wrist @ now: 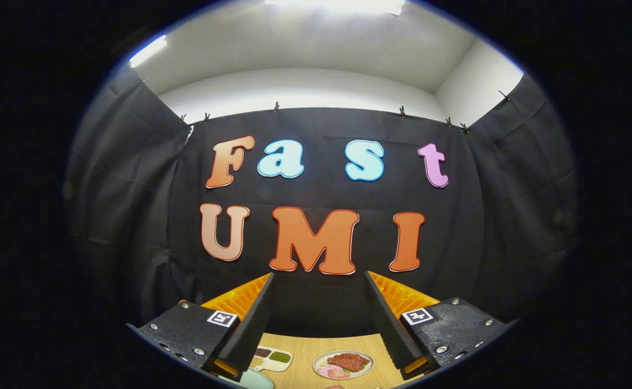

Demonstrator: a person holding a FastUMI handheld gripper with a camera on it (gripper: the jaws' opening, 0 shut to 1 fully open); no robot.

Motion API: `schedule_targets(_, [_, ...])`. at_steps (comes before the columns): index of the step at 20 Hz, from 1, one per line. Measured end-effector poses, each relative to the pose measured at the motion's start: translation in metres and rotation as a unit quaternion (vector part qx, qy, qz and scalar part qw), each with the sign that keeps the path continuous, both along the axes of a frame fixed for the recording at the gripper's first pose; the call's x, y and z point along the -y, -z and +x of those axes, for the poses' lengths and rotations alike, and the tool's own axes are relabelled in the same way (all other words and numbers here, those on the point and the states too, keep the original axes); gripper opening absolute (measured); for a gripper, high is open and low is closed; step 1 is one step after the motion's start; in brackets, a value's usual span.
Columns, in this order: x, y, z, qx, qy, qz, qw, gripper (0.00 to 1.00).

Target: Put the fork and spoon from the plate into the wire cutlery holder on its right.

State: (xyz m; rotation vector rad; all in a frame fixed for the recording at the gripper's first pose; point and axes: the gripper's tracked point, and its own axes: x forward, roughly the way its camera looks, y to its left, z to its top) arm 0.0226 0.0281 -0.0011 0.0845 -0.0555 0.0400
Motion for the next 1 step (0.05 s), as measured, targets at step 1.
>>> schedule_targets(1, [0.0005, -0.0011, 0.0028, -0.002, 0.001, -0.002, 1.000, 0.95])
